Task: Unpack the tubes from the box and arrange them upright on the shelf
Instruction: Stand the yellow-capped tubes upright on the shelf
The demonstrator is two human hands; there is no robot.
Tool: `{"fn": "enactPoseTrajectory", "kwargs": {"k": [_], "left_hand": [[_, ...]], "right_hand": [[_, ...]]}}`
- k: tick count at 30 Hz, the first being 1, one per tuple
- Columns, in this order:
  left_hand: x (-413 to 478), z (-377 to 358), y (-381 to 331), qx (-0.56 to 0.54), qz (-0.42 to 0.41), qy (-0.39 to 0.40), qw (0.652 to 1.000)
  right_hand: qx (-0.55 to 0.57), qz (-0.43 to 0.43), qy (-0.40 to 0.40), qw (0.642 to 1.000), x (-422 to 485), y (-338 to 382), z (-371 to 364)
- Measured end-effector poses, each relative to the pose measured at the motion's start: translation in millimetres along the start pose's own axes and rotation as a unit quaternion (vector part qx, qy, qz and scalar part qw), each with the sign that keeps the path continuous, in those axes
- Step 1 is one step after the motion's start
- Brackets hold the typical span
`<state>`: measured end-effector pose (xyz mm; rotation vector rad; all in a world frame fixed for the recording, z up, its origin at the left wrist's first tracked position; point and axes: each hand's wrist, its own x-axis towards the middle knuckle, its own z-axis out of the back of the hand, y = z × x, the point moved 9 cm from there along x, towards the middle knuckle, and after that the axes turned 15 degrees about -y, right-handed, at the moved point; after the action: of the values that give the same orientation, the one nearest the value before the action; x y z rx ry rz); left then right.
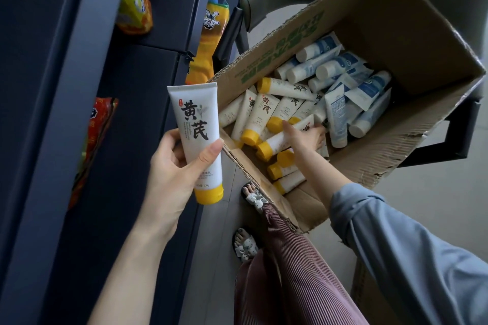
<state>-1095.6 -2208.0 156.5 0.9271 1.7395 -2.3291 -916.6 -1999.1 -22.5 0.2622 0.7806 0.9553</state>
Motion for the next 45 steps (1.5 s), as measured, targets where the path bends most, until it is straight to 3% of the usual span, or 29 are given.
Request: {"fn": "enactPoseTrajectory", "kwargs": {"k": [8,19,22,27,32,40,45], "left_hand": [[-8,1,8,-0.008,0.011,-0.002,1.0],[-10,-1,7,-0.01,0.015,-0.005,1.0],[-12,0,6,-0.006,0.012,-0.005,1.0],[-15,8,9,-0.001,0.01,-0.014,1.0],[-24,18,17,-0.009,0.023,-0.022,0.999],[-53,41,7,-0.026,0.004,-0.026,0.999],[-90,56,-23,-0.046,-0.032,-0.009,0.998]], "right_hand": [[0.005,0.12,0.126,0.985,-22,-1,-9],[0.035,0.273,0.205,0.939,-58,40,-11],[0.067,0.273,0.193,0.94,-63,44,-12],[0.107,0.178,0.234,0.95,-69,25,-27],[0.052,0.207,0.291,0.933,-88,8,-41],[0.131,0.21,0.252,0.936,-95,43,5],[0.194,0.257,0.308,0.895,-146,98,51]]}}
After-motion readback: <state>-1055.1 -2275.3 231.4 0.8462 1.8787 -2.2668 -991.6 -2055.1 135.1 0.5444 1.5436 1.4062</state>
